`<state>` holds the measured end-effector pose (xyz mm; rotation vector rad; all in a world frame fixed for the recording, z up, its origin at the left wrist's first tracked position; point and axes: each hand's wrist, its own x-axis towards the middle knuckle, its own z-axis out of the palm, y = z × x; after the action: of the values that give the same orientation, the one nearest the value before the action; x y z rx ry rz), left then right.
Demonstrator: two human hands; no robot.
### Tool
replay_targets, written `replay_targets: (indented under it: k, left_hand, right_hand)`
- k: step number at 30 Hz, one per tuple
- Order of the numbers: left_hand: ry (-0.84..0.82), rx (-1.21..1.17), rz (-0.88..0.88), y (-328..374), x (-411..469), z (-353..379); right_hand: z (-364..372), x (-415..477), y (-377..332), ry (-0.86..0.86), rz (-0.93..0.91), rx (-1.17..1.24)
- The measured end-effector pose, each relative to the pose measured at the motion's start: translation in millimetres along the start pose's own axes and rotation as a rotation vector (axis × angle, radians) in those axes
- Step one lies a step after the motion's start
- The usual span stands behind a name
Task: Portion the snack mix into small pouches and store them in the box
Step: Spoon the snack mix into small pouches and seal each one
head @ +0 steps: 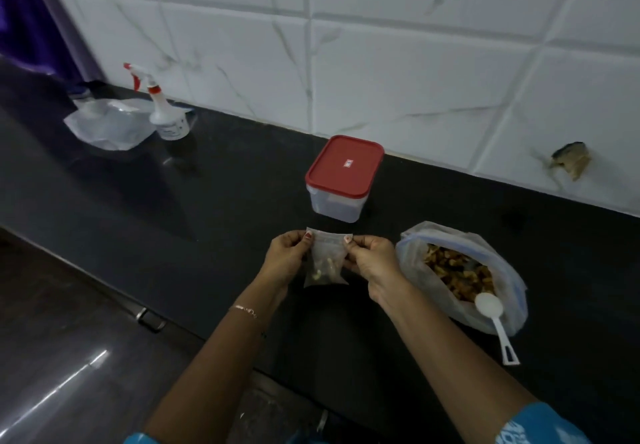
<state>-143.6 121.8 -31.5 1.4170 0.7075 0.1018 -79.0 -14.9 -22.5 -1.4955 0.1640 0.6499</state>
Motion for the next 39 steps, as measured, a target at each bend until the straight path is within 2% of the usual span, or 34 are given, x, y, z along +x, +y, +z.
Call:
replay_targets:
  k: [7, 14, 16, 19, 21, 25, 30, 34, 39]
  left_hand:
    - [0.048, 0.074, -0.036, -9, 35, -15]
    - [0.031, 0.101, -0.04, -3, 41, -14]
    - [0.081, 0.233, 0.048, 2, 39, -11]
    - [0.2, 0.677, 0.309, 12, 30, -1]
    - [0.211, 0.746, 0.437, 19, 23, 13]
    - [0.09, 0.587, 0.583, 22, 15, 60]
    - [-0.189, 0.438, 0.639, 18, -10, 145]
    - [-0.388, 0.379, 0.726, 0, -38, 213]
    - [-0.582, 0.46, 0.783, -24, -77, 284]
  right_hand:
    - [22, 32, 6, 0.022, 0.112, 0.087]
    - [26, 52, 17, 0.108, 0.085, 0.041]
    - [22, 53, 17, 0.154, -0.012, -0.108]
    - [7, 44, 10, 0.258, -0.231, -0.358]
    - [-13, 32, 2, 0.294, -0.364, -0.33]
    - [-74, 1, -15, 0.368, -0.546, -0.193]
    - [-161, -30, -10, 0.602, -0.582, -0.069]
    - [-221, -65, 12, 0.788, -0.519, -0.034]
    - [-286, -116, 54, 1.065, -0.412, -0.157]
